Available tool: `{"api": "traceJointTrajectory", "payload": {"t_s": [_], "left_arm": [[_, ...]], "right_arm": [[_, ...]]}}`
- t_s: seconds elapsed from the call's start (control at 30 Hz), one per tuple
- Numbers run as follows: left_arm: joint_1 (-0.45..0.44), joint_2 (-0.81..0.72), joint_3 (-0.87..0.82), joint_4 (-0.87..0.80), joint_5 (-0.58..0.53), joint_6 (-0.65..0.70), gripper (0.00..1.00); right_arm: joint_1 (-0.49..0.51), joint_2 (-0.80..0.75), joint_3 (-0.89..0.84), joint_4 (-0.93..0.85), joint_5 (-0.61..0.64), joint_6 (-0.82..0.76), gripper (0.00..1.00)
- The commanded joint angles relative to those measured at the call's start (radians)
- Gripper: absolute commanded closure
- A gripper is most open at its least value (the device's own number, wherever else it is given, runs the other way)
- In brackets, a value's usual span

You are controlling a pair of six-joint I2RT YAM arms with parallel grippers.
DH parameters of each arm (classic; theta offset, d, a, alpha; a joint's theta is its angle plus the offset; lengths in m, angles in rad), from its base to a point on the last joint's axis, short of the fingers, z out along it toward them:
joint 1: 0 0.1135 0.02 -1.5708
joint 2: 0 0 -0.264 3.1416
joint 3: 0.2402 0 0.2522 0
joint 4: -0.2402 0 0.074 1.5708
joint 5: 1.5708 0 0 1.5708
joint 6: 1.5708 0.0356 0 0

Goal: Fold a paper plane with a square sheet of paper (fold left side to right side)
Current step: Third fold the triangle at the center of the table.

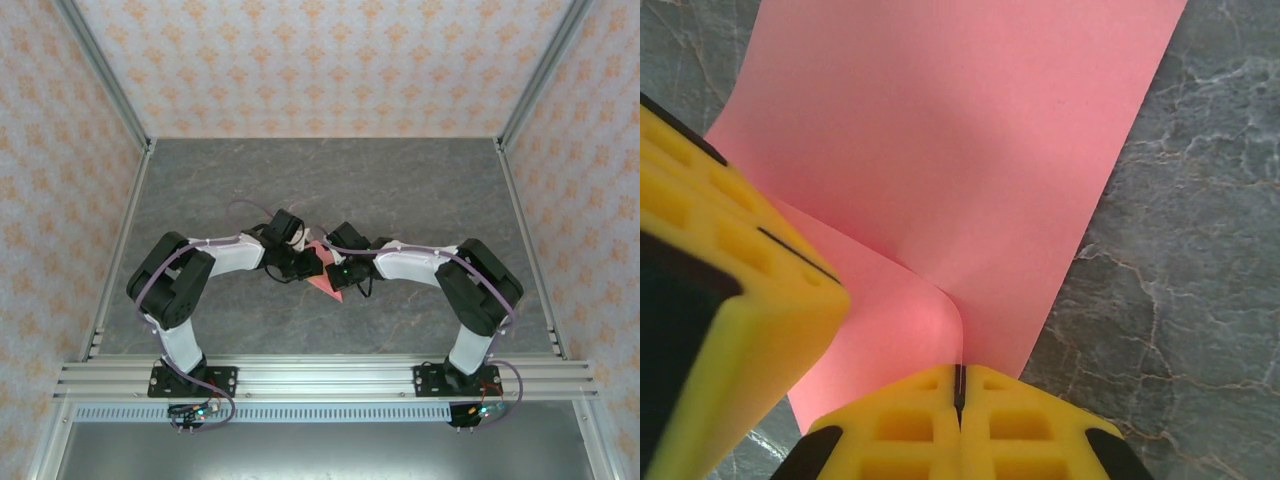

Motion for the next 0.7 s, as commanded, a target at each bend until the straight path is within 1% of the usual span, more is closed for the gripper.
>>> {"api": "traceJointTrajectory", "payload": {"t_s": [0.0, 0.53, 0.67], "left_arm": [[-0.004, -0.002, -0.003, 0.032, -0.036, -0.014, 0.89], [-0.006, -0.016, -0.084, 0.060, -0.068, -0.022, 0.89], [-0.006, -0.008, -0.104, 0.066, -0.078, -0.024, 0.90]], "right_arm": [[0.014, 0.073, -0.024, -0.064, 0.026, -0.011, 1.00], [0.014, 0.076, -0.017, -0.057, 0.020, -0.001, 1.00], [0.011, 0.047, 0.024, -0.076, 0.012, 0.021, 1.00]]}}
